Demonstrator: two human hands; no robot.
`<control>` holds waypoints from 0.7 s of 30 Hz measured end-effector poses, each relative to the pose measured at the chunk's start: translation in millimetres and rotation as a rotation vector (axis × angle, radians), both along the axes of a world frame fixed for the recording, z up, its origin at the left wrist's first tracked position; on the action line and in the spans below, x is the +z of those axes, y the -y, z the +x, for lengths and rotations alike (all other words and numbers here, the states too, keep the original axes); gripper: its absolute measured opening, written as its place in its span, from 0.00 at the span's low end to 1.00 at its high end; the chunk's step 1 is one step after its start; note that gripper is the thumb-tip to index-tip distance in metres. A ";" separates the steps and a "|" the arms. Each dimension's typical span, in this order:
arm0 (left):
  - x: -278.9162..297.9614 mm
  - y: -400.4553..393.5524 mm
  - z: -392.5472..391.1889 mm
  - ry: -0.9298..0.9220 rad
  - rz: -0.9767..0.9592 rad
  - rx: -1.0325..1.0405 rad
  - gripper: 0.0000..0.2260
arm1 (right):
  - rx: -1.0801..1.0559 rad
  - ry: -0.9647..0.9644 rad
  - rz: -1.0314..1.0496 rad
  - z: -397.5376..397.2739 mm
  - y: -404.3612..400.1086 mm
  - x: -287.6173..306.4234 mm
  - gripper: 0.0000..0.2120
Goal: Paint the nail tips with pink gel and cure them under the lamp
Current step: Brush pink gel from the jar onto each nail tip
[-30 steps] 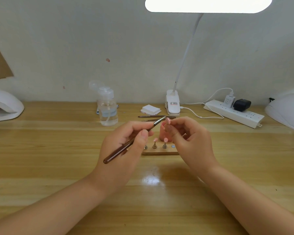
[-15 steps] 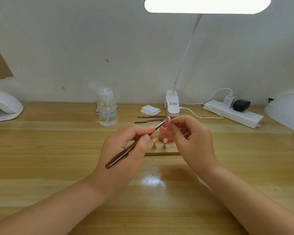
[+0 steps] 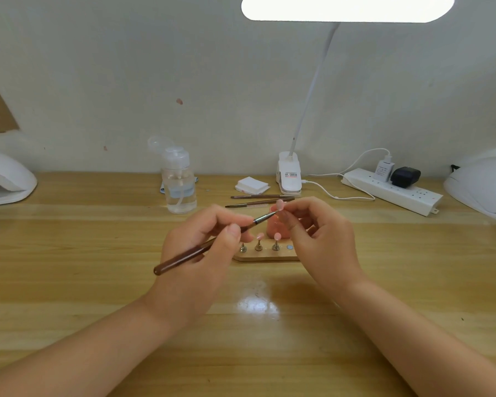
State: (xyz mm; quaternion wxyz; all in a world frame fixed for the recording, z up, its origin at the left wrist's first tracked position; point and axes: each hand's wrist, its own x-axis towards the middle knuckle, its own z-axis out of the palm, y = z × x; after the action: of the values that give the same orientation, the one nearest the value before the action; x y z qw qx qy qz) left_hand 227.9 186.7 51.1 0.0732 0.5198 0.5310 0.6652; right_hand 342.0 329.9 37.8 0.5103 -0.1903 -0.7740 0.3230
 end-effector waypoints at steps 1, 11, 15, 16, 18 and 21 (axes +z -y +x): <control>0.3 -0.3 0.1 -0.002 0.007 0.006 0.09 | -0.013 -0.004 0.012 -0.1 0.0 0.3 0.03; -0.2 0.0 0.9 -0.056 -0.020 0.027 0.09 | -0.039 0.012 0.040 0.8 -0.5 -0.8 0.03; 0.3 -2.7 1.1 -0.034 -0.027 0.037 0.10 | -0.029 0.003 0.030 -1.1 0.2 0.1 0.03; -0.4 -2.8 0.6 -0.040 -0.036 0.033 0.10 | -0.026 0.005 0.027 -1.3 0.2 0.0 0.04; -2.0 -1.8 -0.6 -0.043 -0.041 0.004 0.10 | -0.006 0.009 0.001 -0.8 0.2 -0.5 0.04; -2.6 -0.8 -1.4 -0.043 0.011 -0.009 0.10 | 0.029 -0.003 -0.052 0.6 -0.5 -0.3 0.03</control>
State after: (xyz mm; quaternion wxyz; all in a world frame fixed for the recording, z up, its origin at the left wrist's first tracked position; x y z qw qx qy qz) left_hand 226.5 187.5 48.5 0.0620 0.5367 0.5266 0.6564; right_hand 342.6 330.4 37.6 0.5013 -0.1918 -0.7673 0.3508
